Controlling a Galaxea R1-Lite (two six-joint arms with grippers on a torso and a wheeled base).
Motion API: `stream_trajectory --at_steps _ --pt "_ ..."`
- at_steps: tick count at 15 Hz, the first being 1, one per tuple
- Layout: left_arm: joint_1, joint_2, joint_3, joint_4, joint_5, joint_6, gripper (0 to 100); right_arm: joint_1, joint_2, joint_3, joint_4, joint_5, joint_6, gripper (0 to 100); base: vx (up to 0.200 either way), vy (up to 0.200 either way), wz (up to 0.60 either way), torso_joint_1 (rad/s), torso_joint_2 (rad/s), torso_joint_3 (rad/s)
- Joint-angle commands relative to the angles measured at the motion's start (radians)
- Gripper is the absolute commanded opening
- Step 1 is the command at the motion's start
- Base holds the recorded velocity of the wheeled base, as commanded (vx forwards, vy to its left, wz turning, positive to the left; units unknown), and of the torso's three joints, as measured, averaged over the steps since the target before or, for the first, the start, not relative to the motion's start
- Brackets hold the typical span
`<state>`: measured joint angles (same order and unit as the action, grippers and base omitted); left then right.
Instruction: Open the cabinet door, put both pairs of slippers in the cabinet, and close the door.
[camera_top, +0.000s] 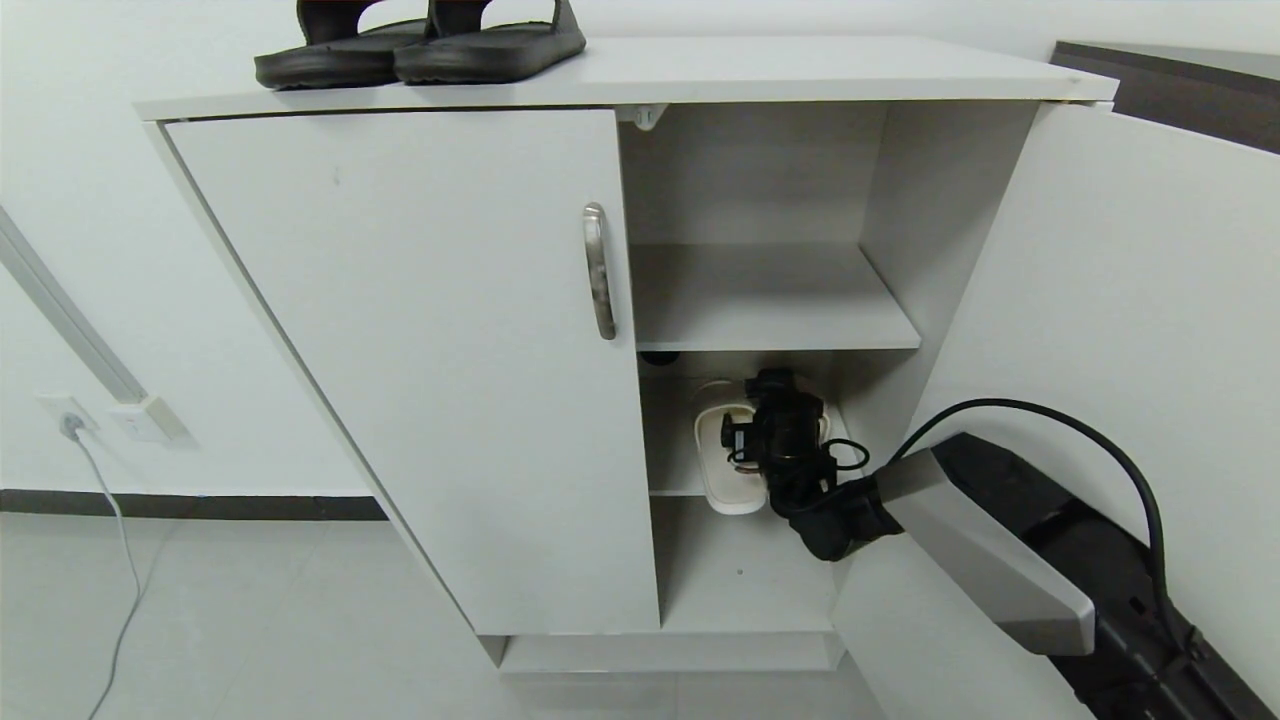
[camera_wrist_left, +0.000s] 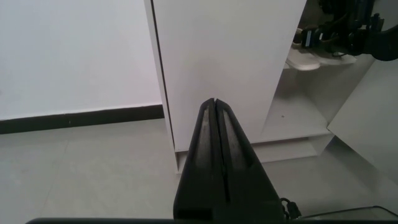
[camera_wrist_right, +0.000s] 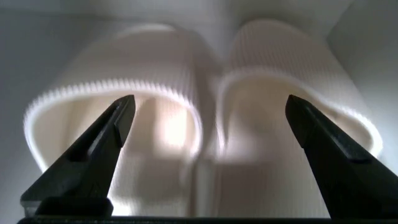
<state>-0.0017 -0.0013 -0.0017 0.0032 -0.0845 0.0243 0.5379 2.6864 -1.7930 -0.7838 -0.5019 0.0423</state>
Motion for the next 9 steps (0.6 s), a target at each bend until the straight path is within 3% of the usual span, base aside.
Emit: stream_trajectory --at_steps 1,5,9 --pt "0.000 0.001 0.000 0.000 0.000 0.002 0 0.014 -0.079 0.104 -0.035 -0.001 -0.004 100 0.000 0.000 0.00 0.000 0.00 0.000" --pt "0.000 0.001 0.000 0.000 0.000 0.000 0 0.053 -0.226 0.356 -0.170 -0.003 -0.004 100 0.000 0.000 0.00 0.000 0.00 0.000" --pt "0.000 0.001 0.000 0.000 0.000 0.002 0 0.134 -0.442 0.713 -0.331 -0.003 -0.004 100 0.000 0.000 0.00 0.000 0.00 0.000"
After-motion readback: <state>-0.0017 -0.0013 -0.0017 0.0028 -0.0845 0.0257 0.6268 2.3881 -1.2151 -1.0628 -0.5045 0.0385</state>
